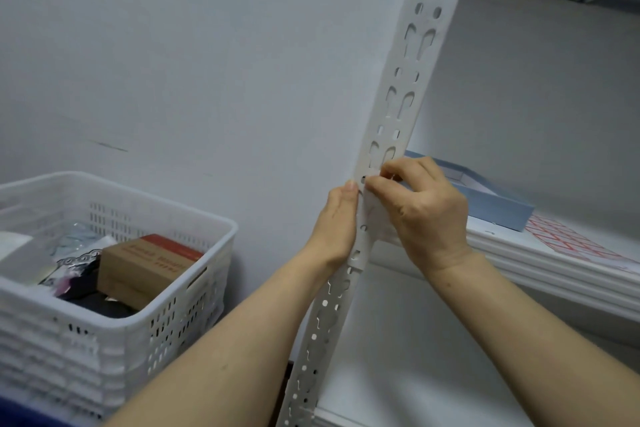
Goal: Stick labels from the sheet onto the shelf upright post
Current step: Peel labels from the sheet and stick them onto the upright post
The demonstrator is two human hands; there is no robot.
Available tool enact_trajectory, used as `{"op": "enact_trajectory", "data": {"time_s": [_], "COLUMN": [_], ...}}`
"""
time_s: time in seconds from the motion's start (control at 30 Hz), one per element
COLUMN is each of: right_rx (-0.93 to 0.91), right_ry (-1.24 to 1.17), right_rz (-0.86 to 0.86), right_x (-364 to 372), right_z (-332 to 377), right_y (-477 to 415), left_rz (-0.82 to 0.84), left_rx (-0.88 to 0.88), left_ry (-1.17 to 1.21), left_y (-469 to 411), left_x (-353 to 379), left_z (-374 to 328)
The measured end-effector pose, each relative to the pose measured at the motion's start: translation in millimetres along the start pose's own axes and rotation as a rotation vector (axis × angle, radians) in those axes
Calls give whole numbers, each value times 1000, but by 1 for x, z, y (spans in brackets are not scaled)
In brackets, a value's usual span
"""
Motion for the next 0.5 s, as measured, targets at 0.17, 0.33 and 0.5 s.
{"op": "enact_trajectory", "data": {"time_s": [0.17, 0.33, 0.5], "right_rx": [-122, -274, -375], "right_ry": [82, 127, 128], "right_rz": [14, 24, 39], "right_x": [-1, -2, -4], "right_z": [-4, -8, -10], "right_y": [-7, -9, -12], "left_rz": [16, 16, -2], "left_rx": [-8, -9, -19], "left_ry": [17, 26, 10], "left_y": [2, 4, 4], "left_x": [-1, -1, -1], "left_z": [-1, -2, -4]}}
Point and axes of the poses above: each hand's wrist, its own y-axis away from the middle knuckle, its own x-axis out of the palm, z = x × y, the point moved 2 cm from there along -y, towards the middle knuckle, and after that the axes turned 14 degrees about -x, right-handed, at the moved point
